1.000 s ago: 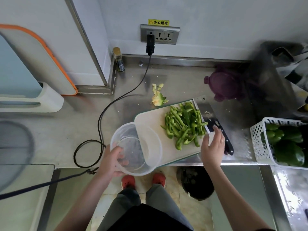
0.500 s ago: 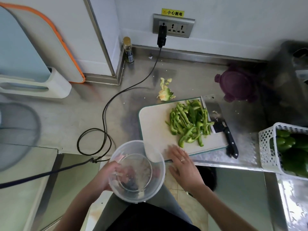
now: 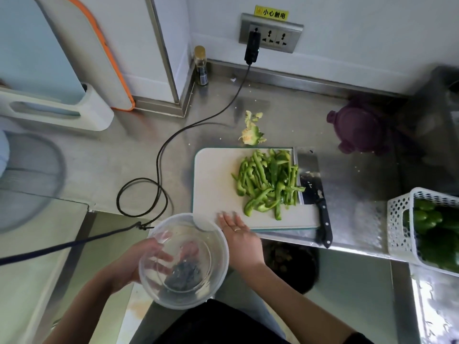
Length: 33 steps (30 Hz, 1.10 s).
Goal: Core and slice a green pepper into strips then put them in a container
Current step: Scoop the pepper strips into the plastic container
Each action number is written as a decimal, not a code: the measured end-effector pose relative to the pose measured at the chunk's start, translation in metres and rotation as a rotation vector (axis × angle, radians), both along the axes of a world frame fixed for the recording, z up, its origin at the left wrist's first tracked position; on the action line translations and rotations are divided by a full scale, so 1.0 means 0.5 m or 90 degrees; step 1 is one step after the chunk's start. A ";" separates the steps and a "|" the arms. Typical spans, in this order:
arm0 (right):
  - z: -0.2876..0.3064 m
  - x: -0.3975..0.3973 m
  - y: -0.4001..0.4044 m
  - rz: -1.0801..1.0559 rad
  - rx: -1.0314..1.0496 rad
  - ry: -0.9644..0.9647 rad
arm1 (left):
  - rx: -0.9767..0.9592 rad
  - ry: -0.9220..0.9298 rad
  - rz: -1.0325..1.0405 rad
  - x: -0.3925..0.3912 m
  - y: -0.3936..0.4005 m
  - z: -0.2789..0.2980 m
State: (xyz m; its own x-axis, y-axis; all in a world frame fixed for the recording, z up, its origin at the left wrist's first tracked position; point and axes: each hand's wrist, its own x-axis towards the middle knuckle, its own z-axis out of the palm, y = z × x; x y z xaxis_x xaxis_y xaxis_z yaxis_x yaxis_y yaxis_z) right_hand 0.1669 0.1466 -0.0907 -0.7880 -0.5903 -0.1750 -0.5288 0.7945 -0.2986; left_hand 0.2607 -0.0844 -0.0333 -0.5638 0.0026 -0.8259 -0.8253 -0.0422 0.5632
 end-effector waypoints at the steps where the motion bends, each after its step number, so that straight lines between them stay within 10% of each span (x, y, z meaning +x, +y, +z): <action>1: 0.023 -0.016 0.002 -0.021 -0.029 -0.033 | 0.017 -0.005 0.007 0.001 -0.003 -0.005; 5: 0.093 -0.136 0.039 -0.376 -0.273 0.051 | 0.033 -0.047 -0.018 0.010 -0.003 -0.017; 8: 0.085 -0.236 0.029 -0.478 -0.070 -0.059 | 0.022 -0.073 -0.048 0.026 0.007 -0.033; 12: 0.039 -0.270 -0.006 -0.323 0.171 -0.129 | -0.001 -0.098 -0.045 0.045 0.025 -0.063; 24: 0.003 -0.282 0.048 0.108 0.099 0.037 | 0.081 -0.264 0.044 0.019 0.158 -0.168; 33: 0.013 -0.325 0.062 0.359 0.143 0.078 | 0.176 -0.165 0.081 -0.021 0.230 -0.168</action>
State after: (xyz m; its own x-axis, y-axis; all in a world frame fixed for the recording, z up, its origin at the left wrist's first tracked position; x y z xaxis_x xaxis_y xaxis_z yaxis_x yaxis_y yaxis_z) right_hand 0.0045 0.1779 -0.0844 -0.3877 -0.8809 -0.2716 -0.9053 0.4193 -0.0675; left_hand 0.2500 0.0307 -0.1176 -0.3471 0.1883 -0.9188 -0.9169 -0.2738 0.2903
